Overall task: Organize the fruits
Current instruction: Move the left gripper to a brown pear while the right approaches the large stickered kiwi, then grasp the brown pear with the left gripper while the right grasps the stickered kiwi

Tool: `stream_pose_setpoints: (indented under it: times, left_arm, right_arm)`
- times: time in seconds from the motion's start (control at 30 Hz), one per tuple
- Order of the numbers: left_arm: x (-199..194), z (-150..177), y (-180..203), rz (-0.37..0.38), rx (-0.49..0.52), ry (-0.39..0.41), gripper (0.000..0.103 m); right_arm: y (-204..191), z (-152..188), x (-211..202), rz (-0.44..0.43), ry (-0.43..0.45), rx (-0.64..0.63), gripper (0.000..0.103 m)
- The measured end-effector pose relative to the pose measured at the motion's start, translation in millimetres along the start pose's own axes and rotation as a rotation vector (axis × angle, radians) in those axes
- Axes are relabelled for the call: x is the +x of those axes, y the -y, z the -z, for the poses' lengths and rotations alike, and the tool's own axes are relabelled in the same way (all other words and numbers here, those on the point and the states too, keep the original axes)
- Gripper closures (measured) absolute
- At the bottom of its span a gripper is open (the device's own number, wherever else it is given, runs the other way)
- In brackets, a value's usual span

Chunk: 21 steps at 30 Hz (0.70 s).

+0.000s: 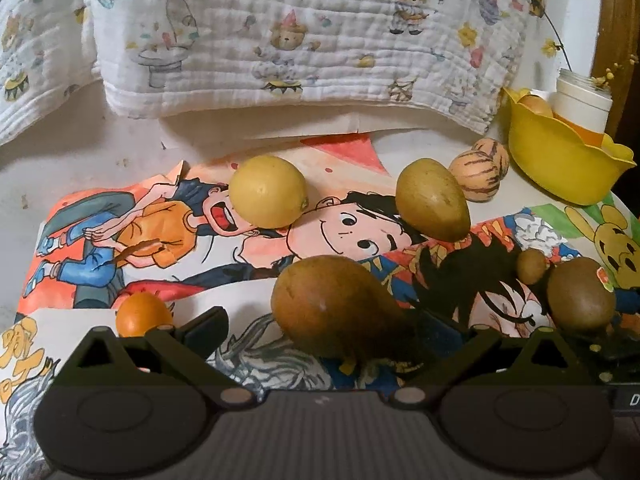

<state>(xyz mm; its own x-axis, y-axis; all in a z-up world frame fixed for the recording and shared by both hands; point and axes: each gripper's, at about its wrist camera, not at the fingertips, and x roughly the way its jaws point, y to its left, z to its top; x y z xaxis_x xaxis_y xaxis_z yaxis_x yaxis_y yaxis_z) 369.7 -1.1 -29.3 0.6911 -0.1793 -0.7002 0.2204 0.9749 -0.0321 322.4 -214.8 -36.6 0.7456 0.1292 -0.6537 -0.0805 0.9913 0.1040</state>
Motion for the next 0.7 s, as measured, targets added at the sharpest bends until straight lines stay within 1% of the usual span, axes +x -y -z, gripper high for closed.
stream_pose_setpoints:
  times: [0.1, 0.27, 0.43, 0.5, 0.63, 0.7]
  left_arm:
    - [3.4, -0.9, 0.4, 0.009, -0.005, 0.002, 0.001]
    - [6.2, -1.0, 2.4, 0.011, -0.003, 0.004, 0.006]
    - [8.4, -0.6, 3.5, 0.006, 0.006, 0.007, 0.011]
    - [8.9, -0.6, 3.7, 0.011, 0.005, 0.012, 0.013]
    - [8.5, 0.0, 6.9, 0.031, 0.013, 0.020, 0.023]
    - [7.8, 1.0, 9.1, 0.023, 0.022, 0.026, 0.023]
  right_arm:
    - [1.2, 0.8, 2.2, 0.012, 0.011, 0.009, 0.016]
    - [-1.9, 2.0, 4.1, 0.045, 0.027, -0.017, 0.022]
    - [-0.5, 1.5, 4.3, 0.055, 0.036, -0.015, 0.027]
    - [-0.7, 1.6, 3.9, 0.060, 0.039, -0.016, 0.030]
    - [-1.6, 1.7, 3.1, 0.081, 0.047, -0.025, 0.036]
    - [-0.9, 1.6, 3.5, 0.089, 0.047, -0.023, 0.040]
